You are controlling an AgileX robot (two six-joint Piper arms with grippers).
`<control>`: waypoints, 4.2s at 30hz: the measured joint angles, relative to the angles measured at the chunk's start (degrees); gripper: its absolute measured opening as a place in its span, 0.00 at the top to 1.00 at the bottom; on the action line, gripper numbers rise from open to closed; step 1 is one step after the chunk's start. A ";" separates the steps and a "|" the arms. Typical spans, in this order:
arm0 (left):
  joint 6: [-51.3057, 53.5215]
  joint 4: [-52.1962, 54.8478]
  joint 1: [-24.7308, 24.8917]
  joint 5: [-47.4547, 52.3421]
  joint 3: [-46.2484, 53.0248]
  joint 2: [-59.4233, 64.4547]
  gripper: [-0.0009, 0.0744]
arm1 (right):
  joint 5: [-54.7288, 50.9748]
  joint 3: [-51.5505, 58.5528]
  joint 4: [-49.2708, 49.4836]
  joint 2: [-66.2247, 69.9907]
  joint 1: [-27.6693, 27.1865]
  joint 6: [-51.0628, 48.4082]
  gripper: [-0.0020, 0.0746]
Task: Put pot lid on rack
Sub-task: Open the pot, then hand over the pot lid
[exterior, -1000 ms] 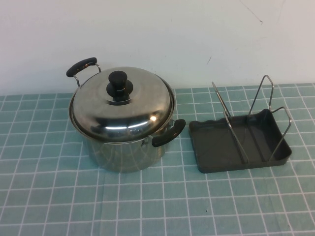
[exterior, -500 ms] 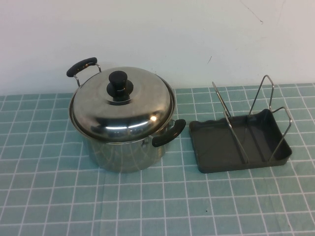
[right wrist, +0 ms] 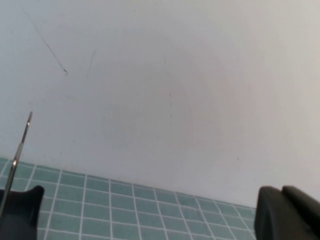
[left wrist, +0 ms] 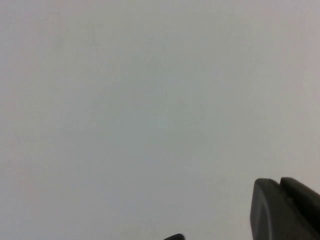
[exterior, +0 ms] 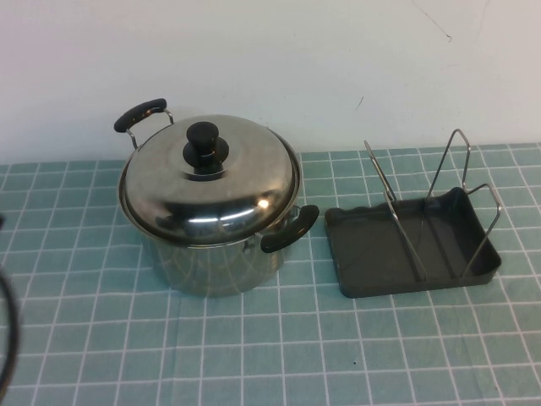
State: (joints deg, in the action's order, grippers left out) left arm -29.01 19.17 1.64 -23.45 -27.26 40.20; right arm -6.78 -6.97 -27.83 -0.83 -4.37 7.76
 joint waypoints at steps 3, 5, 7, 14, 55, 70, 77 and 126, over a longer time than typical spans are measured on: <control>-7.28 10.23 0.00 -7.49 -3.04 7.75 0.99 | 0.66 0.00 -0.04 0.00 0.00 1.46 0.98; -9.80 14.56 0.00 -10.73 -4.99 12.95 0.99 | 1.17 0.00 -0.04 0.00 0.00 2.35 0.98; -11.02 18.61 0.00 -14.40 -7.07 18.57 0.98 | 1.45 0.00 -0.04 0.00 0.00 2.73 0.98; -14.75 29.33 0.00 -25.42 -13.72 32.10 0.65 | 1.67 0.00 -0.04 0.00 0.00 2.98 0.98; -6.10 17.44 10.95 -14.06 -27.26 57.98 0.38 | 6.78 0.00 -0.17 0.00 0.00 4.54 0.98; -6.10 17.37 10.95 -20.50 -27.26 57.98 0.57 | 8.81 0.00 -0.30 0.00 0.00 4.67 0.98; -6.55 15.49 10.95 -26.86 -27.26 56.04 0.57 | 11.19 0.00 -0.43 0.00 0.00 11.24 0.98; -0.36 2.97 45.68 -41.05 -27.26 49.68 0.58 | 50.96 -14.80 -36.90 28.51 0.00 111.76 0.76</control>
State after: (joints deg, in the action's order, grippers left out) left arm -29.38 22.14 47.33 -64.50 -54.52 89.88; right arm 44.18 -21.77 -64.73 27.67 -4.37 119.52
